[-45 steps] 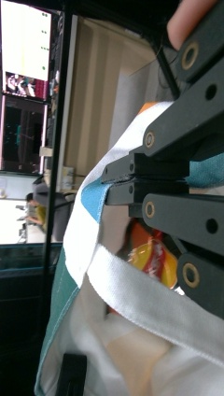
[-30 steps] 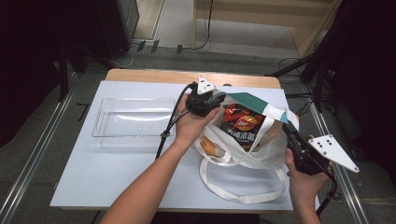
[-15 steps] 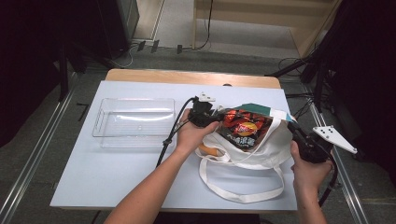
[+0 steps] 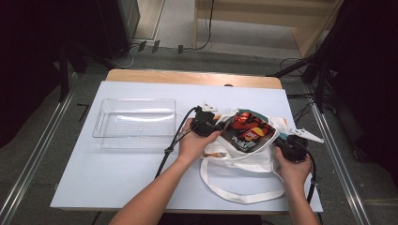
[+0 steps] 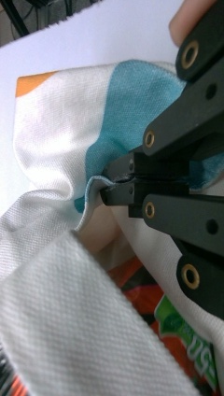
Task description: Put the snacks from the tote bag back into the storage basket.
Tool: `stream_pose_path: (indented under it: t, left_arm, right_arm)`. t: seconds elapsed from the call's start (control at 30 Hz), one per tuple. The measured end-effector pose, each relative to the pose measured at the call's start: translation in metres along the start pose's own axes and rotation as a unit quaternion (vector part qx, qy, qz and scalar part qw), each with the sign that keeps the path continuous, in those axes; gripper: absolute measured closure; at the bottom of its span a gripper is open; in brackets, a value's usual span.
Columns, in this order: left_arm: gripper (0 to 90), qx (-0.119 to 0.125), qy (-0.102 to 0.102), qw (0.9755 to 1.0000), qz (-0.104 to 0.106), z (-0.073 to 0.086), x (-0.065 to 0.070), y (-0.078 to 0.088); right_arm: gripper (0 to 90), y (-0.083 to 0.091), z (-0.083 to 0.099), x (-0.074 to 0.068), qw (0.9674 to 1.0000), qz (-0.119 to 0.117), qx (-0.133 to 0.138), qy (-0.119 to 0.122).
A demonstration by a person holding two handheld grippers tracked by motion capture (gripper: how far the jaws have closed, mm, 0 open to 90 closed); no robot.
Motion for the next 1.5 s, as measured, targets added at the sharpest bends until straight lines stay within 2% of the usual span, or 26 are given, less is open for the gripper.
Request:
stream_pose_path:
  t: [0.07,0.1,0.17,0.23,0.27,0.43,0.5,0.53,0.7,0.77,0.83,0.87,0.93,1.0,1.07,1.1,1.13,1.17,1.2,1.23,1.27,1.3,1.33,1.37,1.4,1.5]
  left_arm:
    - [70.2,0.003,0.008,1.0000,0.005,0.000,0.000,0.001]
    - [68.2,0.004,0.017,0.9997,0.017,-0.001,0.001,0.003]
    - [60.5,0.013,0.036,0.9987,0.034,-0.004,0.002,0.011]
    - [53.0,0.023,0.040,0.9981,0.040,-0.007,0.002,0.017]
    - [50.0,0.043,0.040,0.9973,0.043,-0.011,0.002,0.031]
    - [45.3,0.087,0.022,0.9950,0.045,-0.019,0.004,0.067]
    - [45.4,0.094,0.021,0.9944,0.043,-0.019,0.004,0.074]
    - [45.7,0.109,0.016,0.9930,0.044,-0.020,0.006,0.086]
    - [50.1,0.133,-0.003,0.9897,0.053,-0.011,0.017,0.108]
    - [51.1,0.134,-0.014,0.9893,0.058,-0.002,0.023,0.111]
    - [51.4,0.128,-0.023,0.9897,0.061,0.008,0.031,0.109]
    - [51.5,0.128,-0.023,0.9897,0.061,0.008,0.031,0.109]
    - [51.8,0.119,-0.040,0.9896,0.070,0.024,0.044,0.105]
    - [51.9,0.112,-0.054,0.9896,0.073,0.034,0.051,0.100]
    - [52.0,0.099,-0.064,0.9895,0.084,0.043,0.059,0.095]
    - [52.0,0.099,-0.064,0.9895,0.084,0.043,0.059,0.095]
    - [52.0,0.091,-0.075,0.9887,0.092,0.051,0.066,0.091]
    - [52.0,0.091,-0.075,0.9887,0.092,0.051,0.066,0.091]
    - [51.9,0.086,-0.089,0.9873,0.099,0.057,0.073,0.089]
    - [51.8,0.086,-0.089,0.9873,0.099,0.057,0.073,0.089]
    - [51.5,0.084,-0.101,0.9852,0.110,0.061,0.080,0.088]
    - [51.2,0.084,-0.101,0.9852,0.110,0.061,0.080,0.088]
    - [50.6,0.084,-0.110,0.9830,0.120,0.063,0.089,0.087]
    - [50.0,0.084,-0.110,0.9830,0.120,0.063,0.089,0.087]
    - [49.0,0.082,-0.127,0.9809,0.123,0.067,0.097,0.085]
    - [46.2,0.072,-0.152,0.9788,0.117,0.074,0.106,0.080]
  right_arm:
    - [89.5,0.000,-0.002,0.000,1.0000,0.003,-0.001,0.003]
    - [87.1,0.001,-0.003,0.000,1.0000,0.001,0.004,0.001]
    - [72.0,0.007,-0.006,0.002,0.9997,-0.010,0.022,-0.007]
    - [59.5,0.018,-0.012,0.003,0.9987,-0.008,0.047,-0.015]
    - [55.5,0.024,-0.015,0.004,0.9981,-0.004,0.060,-0.012]
    - [43.3,0.057,-0.028,0.000,0.9941,0.010,0.108,0.002]
    - [42.2,0.063,-0.030,-0.002,0.9938,0.008,0.111,0.003]
    - [39.0,0.073,-0.032,-0.004,0.9934,-0.001,0.115,0.000]
    - [40.3,0.097,-0.022,-0.005,0.9918,0.016,0.126,-0.008]
    - [41.5,0.104,-0.016,-0.017,0.9911,0.000,0.133,-0.004]
    - [39.7,0.105,-0.011,-0.035,0.9906,-0.036,0.132,-0.005]
    - [37.8,0.103,-0.009,-0.044,0.9905,-0.050,0.128,-0.001]
    - [32.8,0.095,-0.005,-0.062,0.9902,-0.081,0.114,-0.002]
    - [36.3,0.084,0.000,-0.075,0.9913,-0.094,0.092,-0.001]
    - [54.5,0.076,0.004,-0.084,0.9916,-0.105,0.075,-0.002]
    - [54.5,0.076,0.004,-0.084,0.9916,-0.105,0.075,-0.002]
    - [73.1,0.073,0.005,-0.093,0.9893,-0.129,0.068,-0.002]
    - [80.6,0.074,0.003,-0.096,0.9881,-0.137,0.071,0.006]
    - [86.4,0.075,0.001,-0.097,0.9885,-0.132,0.074,0.012]
    - [86.4,0.075,0.001,-0.097,0.9885,-0.132,0.074,0.012]
    - [89.4,0.080,-0.005,-0.098,0.9880,-0.125,0.088,0.021]
    - [89.4,0.080,-0.005,-0.098,0.9880,-0.125,0.088,0.021]
    - [89.5,0.085,-0.014,-0.101,0.9856,-0.129,0.106,0.024]
    - [89.5,0.085,-0.014,-0.101,0.9856,-0.129,0.106,0.024]
    - [89.5,0.092,-0.024,-0.104,0.9824,-0.136,0.126,0.026]
    - [89.5,0.100,-0.039,-0.108,0.9779,-0.143,0.150,0.029]
Point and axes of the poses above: each handheld gripper's, and its own axes: y roughly backward along the jaws, z roughly out of its underside, x roughly to its right, the point moved 10 cm from there along -y, roughly forward along the jaws, and after that the axes turned 10 degrees about y, right-handed, at the moved point
